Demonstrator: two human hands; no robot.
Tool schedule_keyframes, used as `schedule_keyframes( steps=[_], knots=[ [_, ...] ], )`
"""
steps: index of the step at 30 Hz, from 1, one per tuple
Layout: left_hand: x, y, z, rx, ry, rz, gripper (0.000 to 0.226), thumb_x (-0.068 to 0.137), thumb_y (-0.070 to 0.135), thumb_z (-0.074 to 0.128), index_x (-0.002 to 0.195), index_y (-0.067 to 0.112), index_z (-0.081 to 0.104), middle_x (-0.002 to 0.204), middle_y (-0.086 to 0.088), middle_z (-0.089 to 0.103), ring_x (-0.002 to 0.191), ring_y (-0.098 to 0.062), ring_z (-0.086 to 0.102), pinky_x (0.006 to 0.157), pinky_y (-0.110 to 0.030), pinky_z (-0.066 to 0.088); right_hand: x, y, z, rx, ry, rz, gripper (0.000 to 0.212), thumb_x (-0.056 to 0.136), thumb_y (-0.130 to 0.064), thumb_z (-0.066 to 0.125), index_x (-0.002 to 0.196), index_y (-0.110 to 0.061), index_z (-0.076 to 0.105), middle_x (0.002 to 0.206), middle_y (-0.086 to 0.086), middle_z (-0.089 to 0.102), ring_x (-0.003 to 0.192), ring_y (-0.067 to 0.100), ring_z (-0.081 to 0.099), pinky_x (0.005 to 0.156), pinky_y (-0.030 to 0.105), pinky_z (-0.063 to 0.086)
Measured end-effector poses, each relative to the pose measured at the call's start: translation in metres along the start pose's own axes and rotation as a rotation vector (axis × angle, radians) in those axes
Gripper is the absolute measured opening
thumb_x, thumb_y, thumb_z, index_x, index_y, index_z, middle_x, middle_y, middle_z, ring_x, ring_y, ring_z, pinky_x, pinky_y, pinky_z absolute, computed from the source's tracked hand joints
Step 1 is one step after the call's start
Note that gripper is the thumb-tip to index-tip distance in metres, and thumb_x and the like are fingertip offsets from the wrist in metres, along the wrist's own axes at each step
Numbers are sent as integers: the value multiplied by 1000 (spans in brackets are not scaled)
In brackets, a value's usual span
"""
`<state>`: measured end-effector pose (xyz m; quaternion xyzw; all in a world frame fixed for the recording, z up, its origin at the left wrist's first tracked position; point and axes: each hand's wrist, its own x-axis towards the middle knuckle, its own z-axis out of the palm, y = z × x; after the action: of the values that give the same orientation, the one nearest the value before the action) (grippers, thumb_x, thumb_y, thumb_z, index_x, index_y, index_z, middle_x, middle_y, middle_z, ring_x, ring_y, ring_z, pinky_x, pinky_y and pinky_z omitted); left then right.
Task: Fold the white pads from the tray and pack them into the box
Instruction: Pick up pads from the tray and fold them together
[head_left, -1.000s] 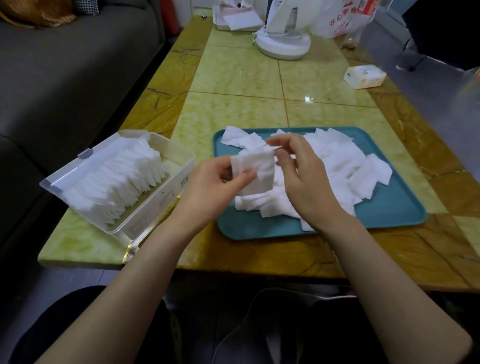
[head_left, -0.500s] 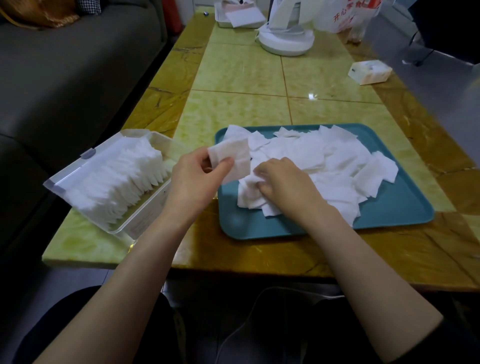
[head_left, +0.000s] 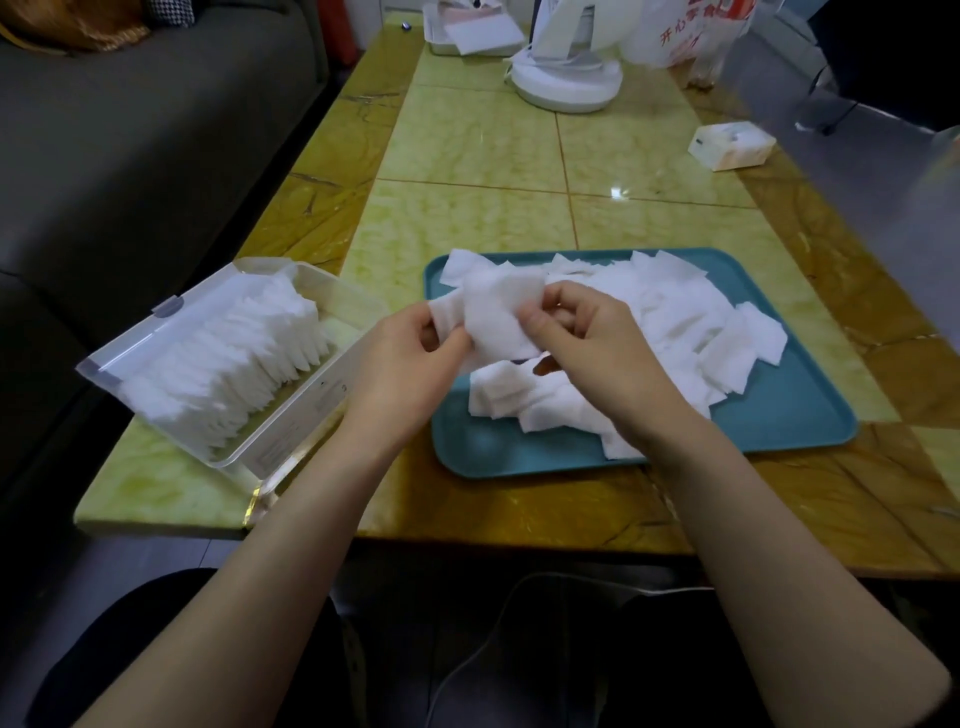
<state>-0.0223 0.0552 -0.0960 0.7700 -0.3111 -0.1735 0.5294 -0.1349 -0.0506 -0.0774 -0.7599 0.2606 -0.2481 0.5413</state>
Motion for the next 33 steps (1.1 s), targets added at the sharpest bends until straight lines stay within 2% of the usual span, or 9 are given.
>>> schedule_keyframes(
  steps=[4,11,14,17,20,23,25,29,33],
  knots=[
    [-5,5,6,-73,-78,-12,19,87,29,63,92,13,71,88,-10,73,91,-30,67,82,-54,51,-1,9,5,-133,28,46,11,92,-18,55,95,-8,61,65,-6,62,58,0,61,61,26,54],
    [-5,7,4,-137,-97,-13,37,79,36,53,94,8,71,95,-20,69,84,-26,64,82,-55,49,-1,2,-1,105,-77,147,17,96,-19,49,107,-9,59,77,-1,66,62,2,63,56,15,48],
    [-3,7,3,-152,-92,-13,32,82,35,53,92,11,71,96,-19,70,83,-15,59,78,-47,49,-2,-1,-5,104,-158,94,12,95,-19,52,98,-12,61,66,-9,63,60,1,59,57,14,47],
    [-3,7,3,-158,-104,-6,22,88,25,56,92,11,72,95,-16,71,87,-19,63,87,-53,49,1,6,-1,-61,-73,55,9,92,-18,57,84,-16,60,50,-15,56,54,-2,54,58,18,50],
    [-5,7,4,-156,-119,11,32,80,36,53,87,10,71,92,-16,71,82,-16,60,84,-52,49,2,12,1,-133,18,46,9,90,-23,60,84,-17,59,49,-18,57,54,-1,57,64,25,52],
    [-6,9,1,-129,-158,22,68,78,60,47,94,-3,65,85,-17,65,77,-20,55,76,-45,47,1,14,2,-184,87,-5,12,89,-28,61,82,-19,57,59,-11,58,54,-3,57,65,25,52],
    [-7,9,1,-128,-185,18,67,78,63,53,96,0,68,85,-4,69,80,-14,62,77,-41,49,-1,16,3,-220,87,-29,13,89,-29,61,81,-20,55,64,-7,59,56,-3,56,64,21,51],
    [-5,4,4,-56,-71,66,5,81,28,73,81,29,68,81,4,74,81,-12,70,81,-46,56,2,19,-2,-374,81,-104,5,90,-26,59,89,-22,58,85,-7,64,83,5,58,74,14,43],
    [-4,2,1,-44,-24,83,15,84,21,70,77,33,64,78,11,70,77,-5,67,75,-33,56,15,33,-27,-793,60,-87,42,93,-21,54,135,-17,45,142,2,43,135,20,31,108,25,21]
  ],
)
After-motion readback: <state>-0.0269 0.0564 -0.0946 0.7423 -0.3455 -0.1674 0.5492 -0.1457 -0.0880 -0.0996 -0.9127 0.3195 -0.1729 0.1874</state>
